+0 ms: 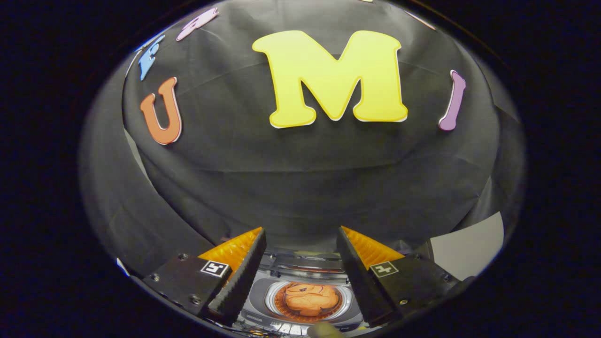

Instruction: Put the clothes into the washing machine and then close the washing machine lid.

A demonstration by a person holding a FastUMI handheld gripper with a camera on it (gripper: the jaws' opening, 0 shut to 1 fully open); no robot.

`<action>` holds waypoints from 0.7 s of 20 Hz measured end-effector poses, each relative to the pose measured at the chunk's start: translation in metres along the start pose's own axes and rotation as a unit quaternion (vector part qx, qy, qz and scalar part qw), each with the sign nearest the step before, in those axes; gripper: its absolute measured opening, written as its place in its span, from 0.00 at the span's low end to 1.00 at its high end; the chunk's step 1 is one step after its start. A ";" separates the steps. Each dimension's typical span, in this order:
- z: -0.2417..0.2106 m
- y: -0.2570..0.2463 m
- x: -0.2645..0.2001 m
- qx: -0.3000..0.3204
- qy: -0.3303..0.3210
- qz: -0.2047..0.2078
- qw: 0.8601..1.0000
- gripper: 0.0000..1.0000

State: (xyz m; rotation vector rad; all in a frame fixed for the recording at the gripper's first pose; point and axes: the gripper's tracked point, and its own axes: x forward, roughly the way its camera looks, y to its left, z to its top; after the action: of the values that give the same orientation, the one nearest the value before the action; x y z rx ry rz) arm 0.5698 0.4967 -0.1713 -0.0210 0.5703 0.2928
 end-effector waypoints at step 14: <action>-0.019 -0.011 0.082 0.021 0.060 -0.038 0.997 0.95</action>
State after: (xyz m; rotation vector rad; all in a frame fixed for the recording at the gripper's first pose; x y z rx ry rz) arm 0.6282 0.5057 -0.2321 -0.0206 0.6938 0.2067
